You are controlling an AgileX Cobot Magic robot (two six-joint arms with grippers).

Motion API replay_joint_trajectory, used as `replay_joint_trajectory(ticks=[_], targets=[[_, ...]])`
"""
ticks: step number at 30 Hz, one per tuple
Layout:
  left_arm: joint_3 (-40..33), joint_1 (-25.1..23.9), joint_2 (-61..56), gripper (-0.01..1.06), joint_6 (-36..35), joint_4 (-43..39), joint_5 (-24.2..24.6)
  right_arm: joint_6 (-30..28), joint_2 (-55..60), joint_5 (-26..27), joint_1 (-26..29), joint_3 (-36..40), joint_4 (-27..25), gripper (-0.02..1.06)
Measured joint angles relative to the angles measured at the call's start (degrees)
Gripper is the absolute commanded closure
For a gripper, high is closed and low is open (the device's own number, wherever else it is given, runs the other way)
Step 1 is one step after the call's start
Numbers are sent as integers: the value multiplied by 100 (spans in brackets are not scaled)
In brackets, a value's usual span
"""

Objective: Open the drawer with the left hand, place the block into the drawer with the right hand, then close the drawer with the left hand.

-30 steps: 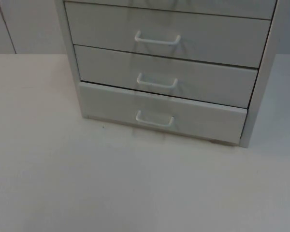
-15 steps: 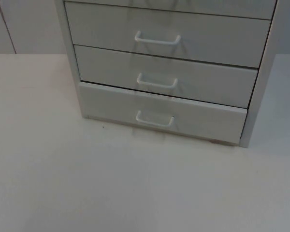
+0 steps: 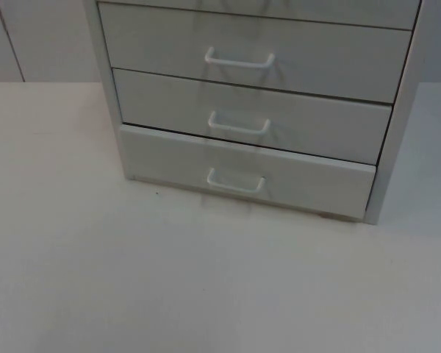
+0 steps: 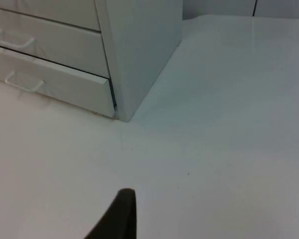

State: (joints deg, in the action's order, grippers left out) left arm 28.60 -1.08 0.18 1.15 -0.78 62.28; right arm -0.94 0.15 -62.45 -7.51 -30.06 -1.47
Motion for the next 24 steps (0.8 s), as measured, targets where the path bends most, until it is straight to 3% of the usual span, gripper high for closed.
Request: replay_joint_trajectory(ticks=[24], targets=[[0, 0, 0, 0, 4, 0, 0, -9, 0, 0, 0, 0, 0, -1]])
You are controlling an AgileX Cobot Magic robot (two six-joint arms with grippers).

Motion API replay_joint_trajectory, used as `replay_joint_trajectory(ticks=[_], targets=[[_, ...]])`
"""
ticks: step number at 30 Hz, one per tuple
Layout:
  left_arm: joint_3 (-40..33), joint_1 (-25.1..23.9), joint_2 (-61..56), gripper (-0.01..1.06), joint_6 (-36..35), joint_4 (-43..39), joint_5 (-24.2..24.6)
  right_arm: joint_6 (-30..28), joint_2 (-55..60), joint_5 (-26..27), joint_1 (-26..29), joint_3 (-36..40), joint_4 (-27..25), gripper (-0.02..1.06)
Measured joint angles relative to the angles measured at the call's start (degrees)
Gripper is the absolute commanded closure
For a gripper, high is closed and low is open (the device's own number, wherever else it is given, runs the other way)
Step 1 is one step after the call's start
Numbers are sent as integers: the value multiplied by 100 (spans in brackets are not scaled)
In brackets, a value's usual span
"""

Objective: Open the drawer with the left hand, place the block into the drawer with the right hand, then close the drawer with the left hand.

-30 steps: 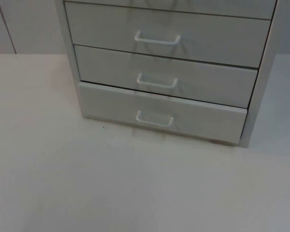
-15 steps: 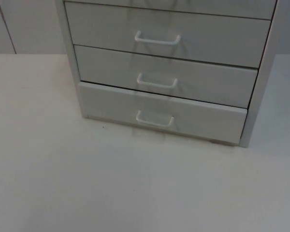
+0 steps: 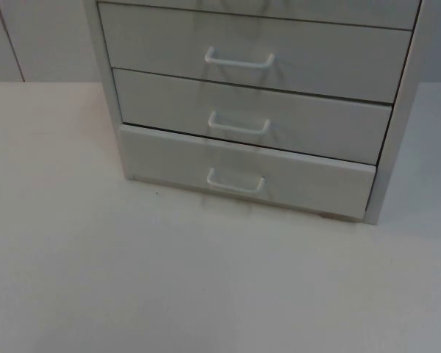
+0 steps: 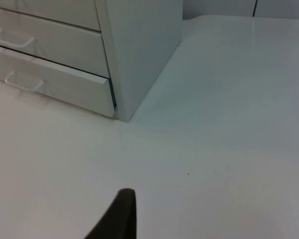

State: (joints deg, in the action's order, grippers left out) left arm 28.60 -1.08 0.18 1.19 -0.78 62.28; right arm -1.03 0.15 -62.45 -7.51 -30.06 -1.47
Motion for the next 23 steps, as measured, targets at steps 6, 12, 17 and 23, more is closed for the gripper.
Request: replay_joint_trajectory(ticks=[6, 12, 17, 23], targets=[[0, 0, 0, 0, 0, 0, 0, 0, 0, 0, 0, 0, 0, -1], [0, 0, 0, 0, 0, 0, 0, 0, 0, 0, 0, 0, 0, -1], [0, 0, 0, 0, 0, 0, 0, -15, 0, 0, 0, 0, 0, -1], [0, 0, 0, 0, 0, 0, 0, -5, 0, 0, 101, 0, 0, -1]])
